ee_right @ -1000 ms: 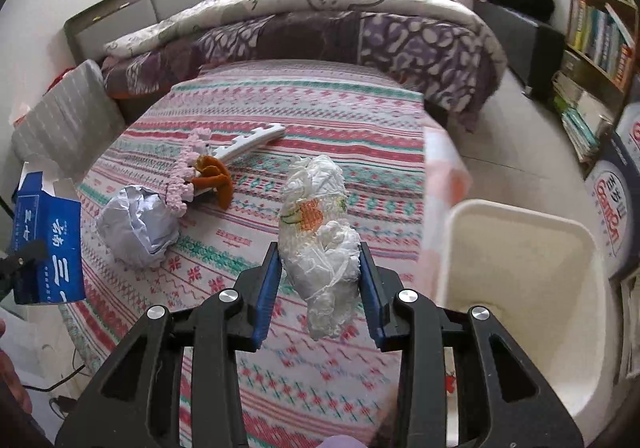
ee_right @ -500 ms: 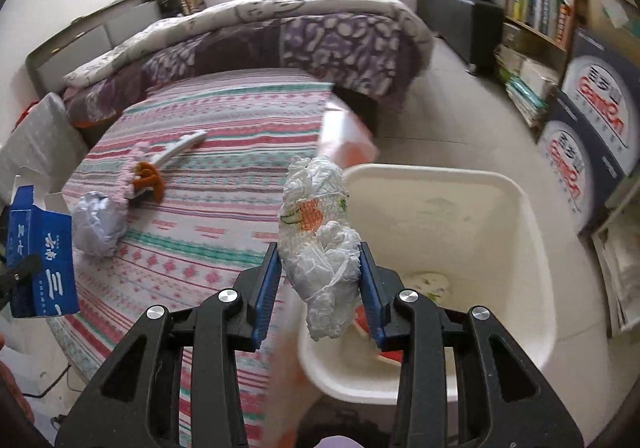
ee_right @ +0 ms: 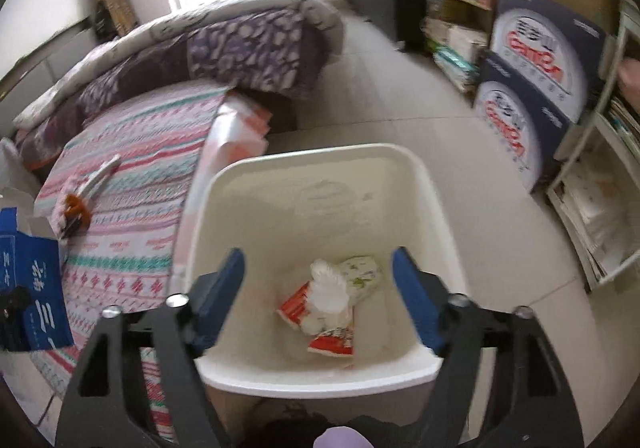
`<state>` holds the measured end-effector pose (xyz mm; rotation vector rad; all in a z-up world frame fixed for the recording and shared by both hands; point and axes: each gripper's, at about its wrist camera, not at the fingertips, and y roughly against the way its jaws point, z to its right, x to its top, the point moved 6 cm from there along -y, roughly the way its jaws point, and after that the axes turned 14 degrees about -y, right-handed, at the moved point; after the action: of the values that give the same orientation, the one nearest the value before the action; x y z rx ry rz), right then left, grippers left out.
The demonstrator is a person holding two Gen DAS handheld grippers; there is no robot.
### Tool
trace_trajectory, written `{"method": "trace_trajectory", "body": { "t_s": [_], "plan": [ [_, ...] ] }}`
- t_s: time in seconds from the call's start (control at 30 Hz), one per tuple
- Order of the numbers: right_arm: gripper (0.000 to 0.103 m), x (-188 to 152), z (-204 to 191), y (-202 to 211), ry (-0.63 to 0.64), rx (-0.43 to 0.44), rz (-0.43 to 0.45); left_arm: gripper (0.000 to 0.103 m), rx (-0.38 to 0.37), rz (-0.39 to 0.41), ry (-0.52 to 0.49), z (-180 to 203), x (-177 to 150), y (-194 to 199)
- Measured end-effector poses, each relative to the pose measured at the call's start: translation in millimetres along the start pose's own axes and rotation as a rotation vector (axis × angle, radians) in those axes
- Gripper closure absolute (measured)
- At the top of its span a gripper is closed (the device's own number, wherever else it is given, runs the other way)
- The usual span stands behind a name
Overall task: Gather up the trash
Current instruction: 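Drop the tissue into the bin with the right tool while the left tool drops the blue box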
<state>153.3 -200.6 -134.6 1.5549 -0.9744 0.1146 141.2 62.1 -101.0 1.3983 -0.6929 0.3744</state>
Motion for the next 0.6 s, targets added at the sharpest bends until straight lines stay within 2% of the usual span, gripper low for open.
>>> {"method": "trace_trajectory", "body": {
  "t_s": [0.23, 0.6],
  "plan": [
    [0.019, 16, 35, 9, -0.053, -0.043, 0.050, 0.077, -0.067, -0.019, -0.097, 57, 14, -15],
    [0.018, 22, 86, 11, -0.122, -0.094, 0.059, 0.077, -0.148, -0.073, -0.195, 126, 27, -42]
  ]
}}
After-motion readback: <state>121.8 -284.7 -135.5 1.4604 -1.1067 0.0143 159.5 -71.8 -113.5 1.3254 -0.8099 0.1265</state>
